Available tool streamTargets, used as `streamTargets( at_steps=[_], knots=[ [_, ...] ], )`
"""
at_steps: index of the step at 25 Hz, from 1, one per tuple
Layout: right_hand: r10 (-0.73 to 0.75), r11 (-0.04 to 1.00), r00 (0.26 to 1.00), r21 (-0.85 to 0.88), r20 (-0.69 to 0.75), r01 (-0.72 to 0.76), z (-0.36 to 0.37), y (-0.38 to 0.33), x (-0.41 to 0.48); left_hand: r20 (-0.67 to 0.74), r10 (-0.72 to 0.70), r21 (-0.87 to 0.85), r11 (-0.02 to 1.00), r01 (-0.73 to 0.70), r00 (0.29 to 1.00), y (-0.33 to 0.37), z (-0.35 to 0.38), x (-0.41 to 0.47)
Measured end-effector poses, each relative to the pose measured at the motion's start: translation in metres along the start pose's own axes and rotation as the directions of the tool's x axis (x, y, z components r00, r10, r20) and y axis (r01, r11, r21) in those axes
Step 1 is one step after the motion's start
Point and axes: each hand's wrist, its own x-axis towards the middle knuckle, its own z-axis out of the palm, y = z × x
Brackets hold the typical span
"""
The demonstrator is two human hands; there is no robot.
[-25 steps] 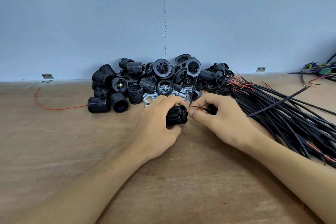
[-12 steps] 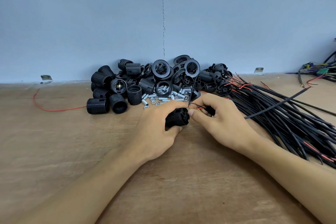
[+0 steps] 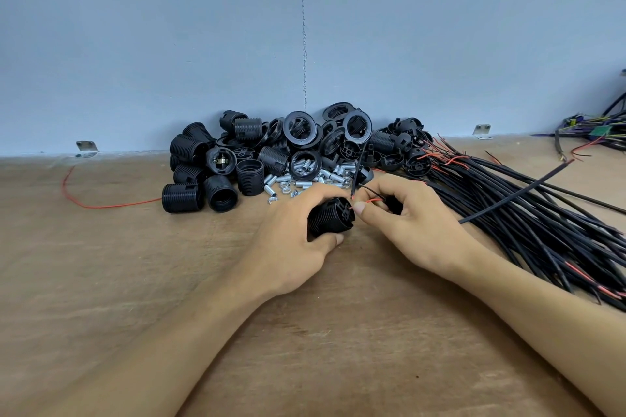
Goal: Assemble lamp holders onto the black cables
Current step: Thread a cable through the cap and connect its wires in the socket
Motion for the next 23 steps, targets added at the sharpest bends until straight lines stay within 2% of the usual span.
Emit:
streamTargets(
  at_steps=[12, 16, 23],
  knots=[
    [-0.017, 0.999, 1.000, -0.039, -0.017, 0.016, 0.0040, 0.0020, -0.0010, 0.007, -0.004, 0.038, 0.999, 0.003, 1.000, 0.0003, 0.0021, -0.0002],
    [-0.009, 0.999, 1.000, -0.044, -0.023, 0.008, 0.0033, 0.0041, -0.0005, 0.002, -0.035, 0.002, 0.999, 0.035, 0.999, -0.0010, 0.0020, -0.0007],
    [0.048, 0.990, 0.998, 0.136, -0.046, -0.042, 0.0020, 0.0084, 0.0021, 0.003, -0.055, -0.020, 0.998, 0.055, 0.998, -0.0017, 0.0022, -0.0010]
  ],
)
